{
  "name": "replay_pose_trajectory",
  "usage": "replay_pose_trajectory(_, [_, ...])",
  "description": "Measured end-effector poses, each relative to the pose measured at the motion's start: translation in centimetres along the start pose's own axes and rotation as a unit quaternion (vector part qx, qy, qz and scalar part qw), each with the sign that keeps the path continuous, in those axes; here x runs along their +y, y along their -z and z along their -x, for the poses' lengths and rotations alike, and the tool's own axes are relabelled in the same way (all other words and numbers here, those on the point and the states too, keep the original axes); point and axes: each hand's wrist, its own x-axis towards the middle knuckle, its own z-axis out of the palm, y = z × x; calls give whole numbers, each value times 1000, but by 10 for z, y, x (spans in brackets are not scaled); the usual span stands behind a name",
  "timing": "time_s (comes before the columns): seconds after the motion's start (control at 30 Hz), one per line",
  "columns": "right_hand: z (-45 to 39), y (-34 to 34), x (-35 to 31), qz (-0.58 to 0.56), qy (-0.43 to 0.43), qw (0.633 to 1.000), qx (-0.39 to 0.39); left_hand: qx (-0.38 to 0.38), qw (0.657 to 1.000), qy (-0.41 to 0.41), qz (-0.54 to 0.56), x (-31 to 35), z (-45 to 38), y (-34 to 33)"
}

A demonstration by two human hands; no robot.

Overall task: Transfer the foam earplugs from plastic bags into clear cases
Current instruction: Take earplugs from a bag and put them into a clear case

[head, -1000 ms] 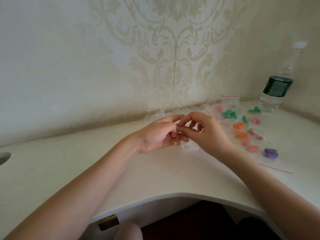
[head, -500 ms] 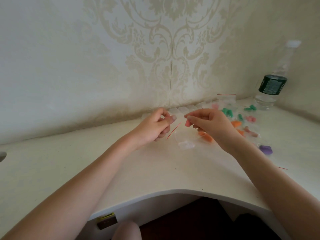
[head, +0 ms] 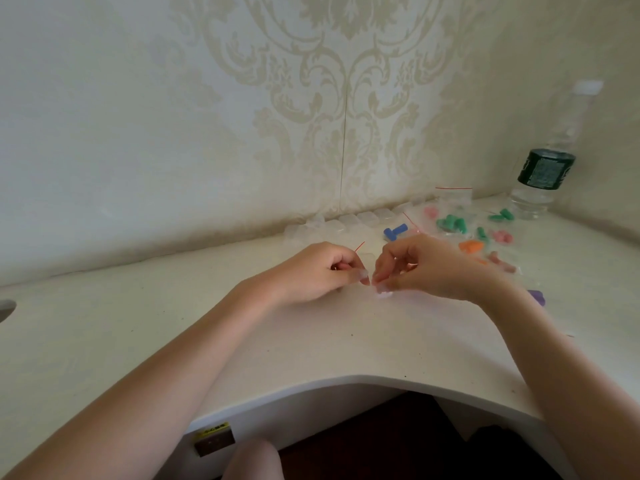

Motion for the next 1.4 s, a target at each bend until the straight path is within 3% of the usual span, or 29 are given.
replay_pose_trajectory(0.53, [4, 3, -1, 56, 24, 998, -2, 3, 999, 0, -53, -1, 0, 0])
replay_pose_trajectory(0.67, [2, 0, 0, 45, 15, 999, 4, 27, 999, 26, 8, 2, -1, 2])
replay_pose_trajectory(0.9, [-1, -5, 2, 37, 26, 998, 43, 55, 997, -13, 45, 1, 2, 6])
replay_pose_trajectory(1.4, [-4, -8, 5, 37, 28, 997, 63, 140, 983, -109, -40, -2, -2, -3])
